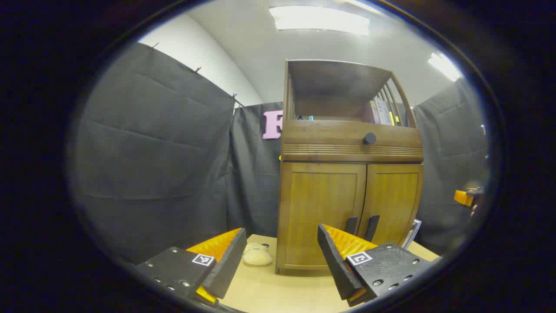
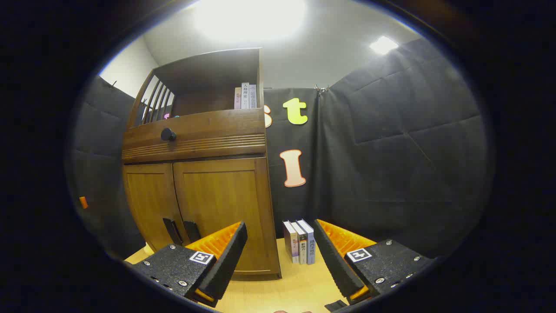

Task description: Open the right door of the double-door shoe cabinet with the right hand, and open the left door with the left hand.

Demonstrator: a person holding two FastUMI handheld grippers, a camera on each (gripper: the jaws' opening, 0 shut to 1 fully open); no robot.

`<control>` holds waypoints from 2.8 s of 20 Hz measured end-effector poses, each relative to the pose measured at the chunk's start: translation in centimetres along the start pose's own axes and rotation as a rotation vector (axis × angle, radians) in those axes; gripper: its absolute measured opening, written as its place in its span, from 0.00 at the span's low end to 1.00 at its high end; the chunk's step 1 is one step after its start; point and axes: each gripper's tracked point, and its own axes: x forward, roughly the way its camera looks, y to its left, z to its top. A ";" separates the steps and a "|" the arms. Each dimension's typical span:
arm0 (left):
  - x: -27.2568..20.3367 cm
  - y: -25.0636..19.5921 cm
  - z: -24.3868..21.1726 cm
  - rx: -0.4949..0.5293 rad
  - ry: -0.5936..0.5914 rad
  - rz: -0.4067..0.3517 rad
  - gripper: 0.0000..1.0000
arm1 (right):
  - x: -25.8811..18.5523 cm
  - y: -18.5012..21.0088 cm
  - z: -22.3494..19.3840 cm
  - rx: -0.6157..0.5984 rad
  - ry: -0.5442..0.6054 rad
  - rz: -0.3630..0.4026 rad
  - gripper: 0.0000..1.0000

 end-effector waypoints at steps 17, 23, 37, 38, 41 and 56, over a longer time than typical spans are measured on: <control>-1.6 0.1 -2.0 -0.029 0.018 -0.012 0.99 | -1.0 2.9 -2.1 -0.031 0.041 0.083 0.92; -2.4 0.5 -3.8 -0.029 0.047 0.006 0.99 | -0.1 6.2 -2.8 -0.026 0.059 0.151 0.95; -5.6 3.1 -9.6 -0.048 0.163 0.088 0.96 | 7.1 18.3 -5.8 -0.032 0.098 0.337 0.95; -5.8 3.3 -9.9 -0.049 0.171 0.093 0.97 | 7.6 19.0 -6.2 -0.031 0.103 0.340 0.95; -5.6 3.6 -10.6 -0.056 0.194 0.112 0.99 | 9.9 20.7 -7.4 -0.025 0.119 0.340 0.95; -4.9 4.6 -11.4 -0.051 0.243 0.220 0.89 | 18.0 24.9 -13.5 -0.012 0.244 0.317 0.95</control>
